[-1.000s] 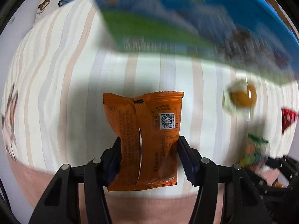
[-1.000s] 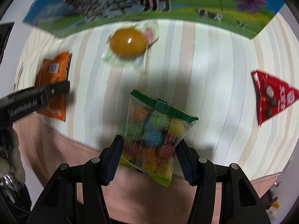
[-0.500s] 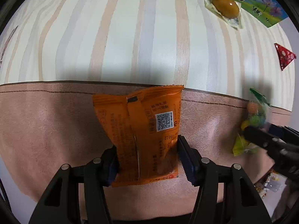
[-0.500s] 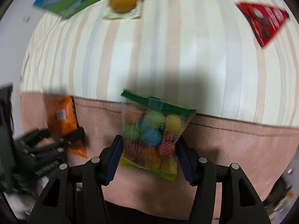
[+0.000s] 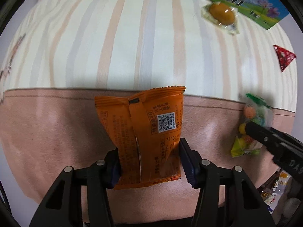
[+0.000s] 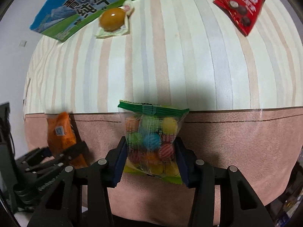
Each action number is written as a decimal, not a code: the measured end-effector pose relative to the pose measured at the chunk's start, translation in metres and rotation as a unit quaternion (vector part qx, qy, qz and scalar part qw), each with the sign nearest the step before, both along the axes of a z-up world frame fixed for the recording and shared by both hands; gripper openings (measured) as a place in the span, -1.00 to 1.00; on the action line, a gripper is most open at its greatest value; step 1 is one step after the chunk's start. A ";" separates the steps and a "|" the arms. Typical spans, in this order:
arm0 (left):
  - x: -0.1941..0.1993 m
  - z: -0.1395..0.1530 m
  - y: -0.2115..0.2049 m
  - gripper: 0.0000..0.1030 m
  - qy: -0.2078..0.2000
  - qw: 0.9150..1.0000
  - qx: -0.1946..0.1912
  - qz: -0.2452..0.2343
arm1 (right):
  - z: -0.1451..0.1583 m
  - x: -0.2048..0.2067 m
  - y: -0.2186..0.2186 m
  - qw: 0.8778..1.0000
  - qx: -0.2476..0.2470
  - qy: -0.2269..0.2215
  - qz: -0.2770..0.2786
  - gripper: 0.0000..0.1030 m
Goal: Organize snacks
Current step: 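Carry both held packets into the box and open both tools, then move both tools back toward the last two snacks on the bed, then grasp the wrapped orange candy with left tool while right tool grasps red triangle pack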
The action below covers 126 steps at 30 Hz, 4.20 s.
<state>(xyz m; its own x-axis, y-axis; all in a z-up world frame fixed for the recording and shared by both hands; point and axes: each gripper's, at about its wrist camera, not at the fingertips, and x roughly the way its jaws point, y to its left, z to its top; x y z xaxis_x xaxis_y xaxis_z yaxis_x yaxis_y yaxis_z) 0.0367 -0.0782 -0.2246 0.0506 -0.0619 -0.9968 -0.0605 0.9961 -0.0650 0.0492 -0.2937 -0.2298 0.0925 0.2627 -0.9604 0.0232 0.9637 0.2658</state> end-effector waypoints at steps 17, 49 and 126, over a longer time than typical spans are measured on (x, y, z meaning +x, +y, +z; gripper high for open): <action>0.095 0.190 -0.024 -0.01 -0.154 0.981 -0.105 -0.047 | 0.164 0.050 -0.035 0.986 0.107 -0.124 0.010 -0.04; 0.418 0.101 -0.044 0.59 0.008 0.994 -0.082 -0.065 | 0.113 0.399 -0.027 0.998 -0.028 -0.052 0.005 0.69; 0.186 0.048 -0.087 0.77 -0.089 0.994 -0.025 -0.054 | 0.053 0.124 -0.151 0.972 0.061 -0.042 -0.223 0.69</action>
<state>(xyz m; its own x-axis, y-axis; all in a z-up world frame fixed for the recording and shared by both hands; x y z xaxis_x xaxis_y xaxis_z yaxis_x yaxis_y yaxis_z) 0.2227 -0.1655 -0.1764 0.2167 -0.1255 -0.9681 0.0627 0.9914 -0.1145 0.1730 -0.4444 -0.1767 0.2999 0.2908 -0.9086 0.4048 0.8236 0.3972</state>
